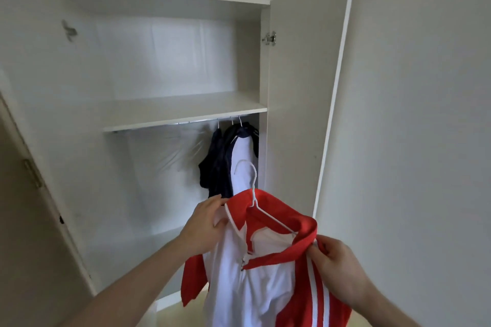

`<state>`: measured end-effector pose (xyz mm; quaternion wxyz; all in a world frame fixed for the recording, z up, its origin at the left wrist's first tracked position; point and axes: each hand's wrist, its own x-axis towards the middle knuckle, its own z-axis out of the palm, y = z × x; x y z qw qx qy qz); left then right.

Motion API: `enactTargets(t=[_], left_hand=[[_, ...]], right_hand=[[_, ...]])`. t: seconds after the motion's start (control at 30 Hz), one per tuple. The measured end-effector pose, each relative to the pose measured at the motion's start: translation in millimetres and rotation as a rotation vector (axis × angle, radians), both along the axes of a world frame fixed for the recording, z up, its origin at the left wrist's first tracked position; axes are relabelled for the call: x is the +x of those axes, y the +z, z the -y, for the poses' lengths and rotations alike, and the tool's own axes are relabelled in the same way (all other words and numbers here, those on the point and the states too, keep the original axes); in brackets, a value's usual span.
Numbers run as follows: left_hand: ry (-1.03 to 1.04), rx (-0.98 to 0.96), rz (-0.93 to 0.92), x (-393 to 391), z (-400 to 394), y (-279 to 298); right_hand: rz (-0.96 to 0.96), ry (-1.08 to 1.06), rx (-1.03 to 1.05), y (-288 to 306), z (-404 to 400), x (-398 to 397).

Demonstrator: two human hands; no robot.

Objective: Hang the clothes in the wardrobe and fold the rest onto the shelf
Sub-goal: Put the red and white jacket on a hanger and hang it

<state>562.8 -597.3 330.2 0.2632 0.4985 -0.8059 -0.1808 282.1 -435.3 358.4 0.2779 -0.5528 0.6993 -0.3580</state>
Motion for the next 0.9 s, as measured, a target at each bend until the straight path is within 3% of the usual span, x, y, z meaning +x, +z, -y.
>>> enactTargets(t=[0.1,0.5,0.9], left_hand=[[0.071,0.02,0.026,17,38,4],[0.406,0.08,-0.023,61,151,31],[0.432,0.086,0.007,126,282,49]], right_hand=[[-0.029,0.045,0.001,-2,53,9],[0.189,0.283,0.108,-8,257,36],[0.472,0.155,0.181,-31,402,125]])
